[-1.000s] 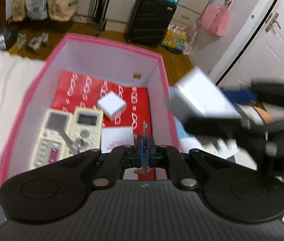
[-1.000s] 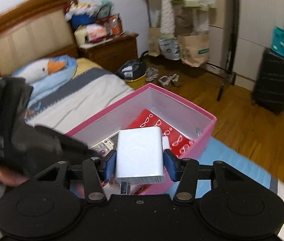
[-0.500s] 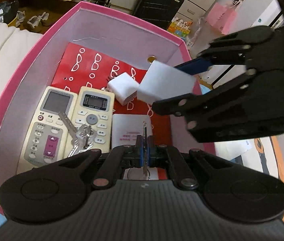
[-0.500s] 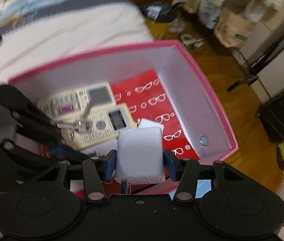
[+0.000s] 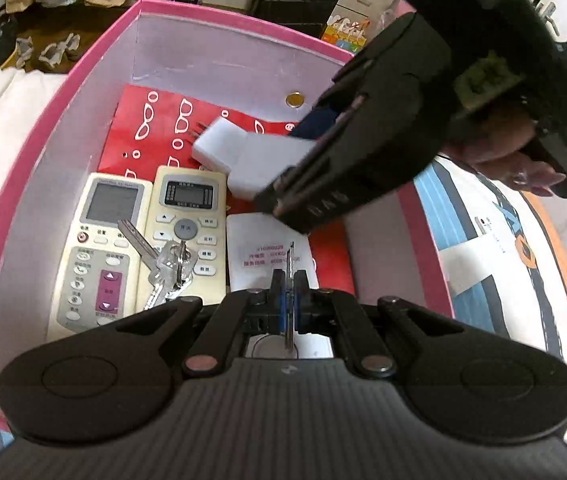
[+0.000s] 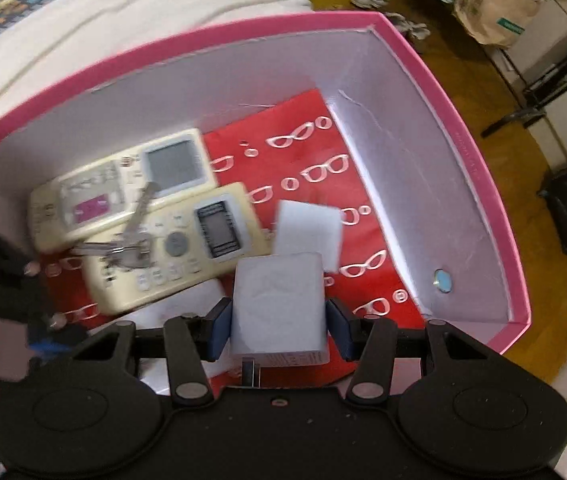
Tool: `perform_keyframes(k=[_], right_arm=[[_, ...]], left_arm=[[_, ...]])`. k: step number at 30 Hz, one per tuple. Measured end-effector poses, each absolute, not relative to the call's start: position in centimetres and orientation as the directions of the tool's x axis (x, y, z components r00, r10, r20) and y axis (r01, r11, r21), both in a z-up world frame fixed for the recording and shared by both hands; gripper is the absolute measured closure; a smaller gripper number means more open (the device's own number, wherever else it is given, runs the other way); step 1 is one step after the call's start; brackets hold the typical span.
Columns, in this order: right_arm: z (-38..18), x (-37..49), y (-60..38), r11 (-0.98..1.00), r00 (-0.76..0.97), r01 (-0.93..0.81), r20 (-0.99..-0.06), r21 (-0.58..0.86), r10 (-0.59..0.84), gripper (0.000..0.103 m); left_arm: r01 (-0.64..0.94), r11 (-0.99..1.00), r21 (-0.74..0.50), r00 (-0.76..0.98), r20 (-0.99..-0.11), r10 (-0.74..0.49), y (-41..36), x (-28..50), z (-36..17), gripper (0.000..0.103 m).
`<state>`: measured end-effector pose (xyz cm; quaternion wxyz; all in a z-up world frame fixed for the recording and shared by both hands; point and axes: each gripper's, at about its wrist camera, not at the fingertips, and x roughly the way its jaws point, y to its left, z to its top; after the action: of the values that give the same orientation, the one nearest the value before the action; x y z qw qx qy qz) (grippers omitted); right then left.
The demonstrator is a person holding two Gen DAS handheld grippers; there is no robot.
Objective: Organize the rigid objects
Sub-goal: 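Carry the key with the left tool while the right tool carries the charger into the pink box, then move both tools back to the white charger and power bank on the bed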
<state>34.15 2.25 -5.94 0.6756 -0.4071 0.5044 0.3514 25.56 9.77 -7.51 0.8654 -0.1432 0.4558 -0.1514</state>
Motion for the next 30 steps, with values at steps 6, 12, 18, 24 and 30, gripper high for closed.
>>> perform_keyframes(k=[6,12,18,24,30], right_arm=[[-6.7,33.4,1.7,0.372,0.277,-0.898,-0.959,-0.235,0.064,0.048],[-0.6,30.9,-1.8,0.47,0.383,-0.852,-0.886,-0.23,0.262,0.042],[5.6,25.7,-9.6,0.605,0.534,-0.776,-0.696,-0.179,0.479,0.038],[7.2,22.8,-17.2,0.726,0.593,-0.682,-0.649,-0.089,0.477,0.038],[6.2,22.6,-24.7,0.856,0.558,-0.494,-0.7,0.152,0.446,0.038]], left_arm=[[0.116,0.91,-0.399,0.55,-0.737,-0.394,10.1,25.6,-7.9,0.097],[0.112,0.924,-0.366,0.578,-0.732,-0.36,9.9,25.3,-6.4,0.057],[0.126,0.938,-0.324,0.575,-0.746,-0.335,8.8,24.5,-3.9,0.055],[0.148,0.958,-0.244,0.582,-0.762,-0.284,7.0,23.2,-1.2,0.034],[0.225,0.962,-0.152,0.612,-0.746,-0.261,4.3,21.5,1.7,0.017]])
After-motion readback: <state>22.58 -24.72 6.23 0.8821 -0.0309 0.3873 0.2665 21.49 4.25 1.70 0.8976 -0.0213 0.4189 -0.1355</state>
